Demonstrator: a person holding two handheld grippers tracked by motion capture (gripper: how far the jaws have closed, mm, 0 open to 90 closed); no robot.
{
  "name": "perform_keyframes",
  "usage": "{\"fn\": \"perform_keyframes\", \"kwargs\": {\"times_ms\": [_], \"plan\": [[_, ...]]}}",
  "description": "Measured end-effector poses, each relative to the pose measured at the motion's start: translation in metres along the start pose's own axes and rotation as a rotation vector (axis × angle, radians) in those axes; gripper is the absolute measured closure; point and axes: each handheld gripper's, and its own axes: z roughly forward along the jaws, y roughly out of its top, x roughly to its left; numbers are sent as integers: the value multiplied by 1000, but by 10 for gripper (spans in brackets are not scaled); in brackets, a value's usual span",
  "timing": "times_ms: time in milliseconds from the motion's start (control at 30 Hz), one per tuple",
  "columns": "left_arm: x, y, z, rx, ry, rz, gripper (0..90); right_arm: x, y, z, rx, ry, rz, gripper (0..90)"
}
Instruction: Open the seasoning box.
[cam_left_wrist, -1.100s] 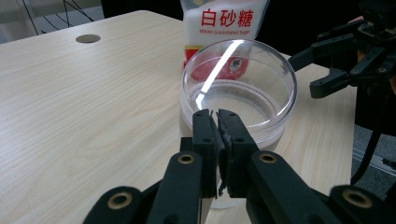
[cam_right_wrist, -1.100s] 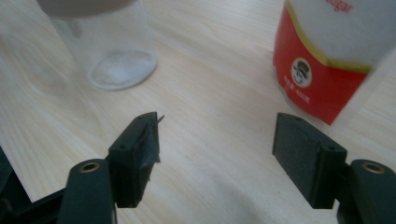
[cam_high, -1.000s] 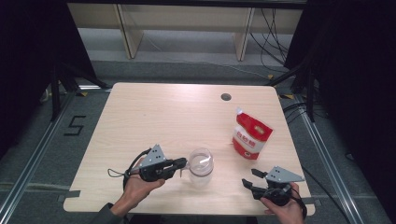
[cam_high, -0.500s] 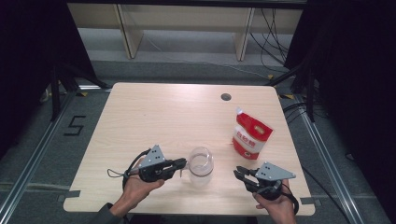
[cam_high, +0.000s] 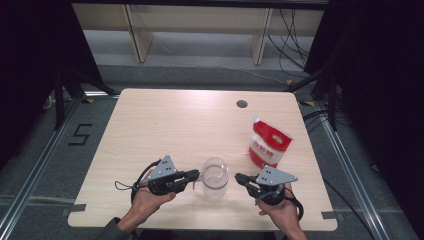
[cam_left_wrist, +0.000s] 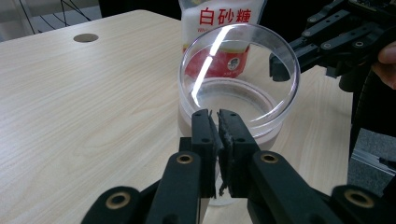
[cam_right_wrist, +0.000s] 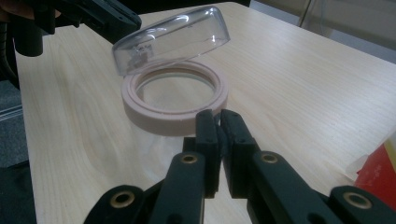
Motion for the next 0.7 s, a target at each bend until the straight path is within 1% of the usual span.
{"fn": "perform_keyframes", "kwargs": {"times_ms": [33, 67, 100, 200, 233, 333, 367, 400, 433, 467, 533, 567, 600, 633, 700], "plan": [[0, 0, 0, 0, 0, 0, 844, 0, 0, 0, 10, 12, -3, 865], [0, 0, 0, 0, 0, -1, 844, 0, 0, 2, -12, -1, -19, 865], [0, 0, 0, 0, 1, -1, 844, -1, 1, 2, 3, 2, -18, 867], [0, 0, 0, 0, 0, 0, 844, 0, 2, 3, 6, 4, -11, 867], [0, 0, 0, 0, -1, 0, 843, -1, 2, 4, 1, 9, -27, 867], [0, 0, 0, 0, -2, -1, 844, 0, 3, 6, -1, 14, -21, 870], [0, 0, 0, 0, -2, -2, 843, 0, 4, 7, -14, 2, -20, 870], [0, 0, 0, 0, -1, -2, 843, 1, 6, 7, 1, 14, -16, 870], [0, 0, 0, 0, -1, -2, 843, 2, 6, 7, 3, 20, -11, 871], [0, 0, 0, 0, -2, -2, 843, 2, 7, 9, -7, 23, -33, 871], [0, 0, 0, -1, -2, -2, 843, 4, 8, 10, -6, 31, -30, 871], [0, 0, 0, -1, -3, -3, 842, 3, 9, 11, -11, 27, -49, 872], [0, 0, 0, -1, -3, -3, 842, 3, 9, 11, -11, 27, -49, 872], [0, 0, 0, -1, -4, -4, 842, 4, 9, 10, -4, 32, -21, 871], [0, 0, 0, -2, -5, -4, 831, 5, 11, 12, -13, 36, -27, 872]]}}
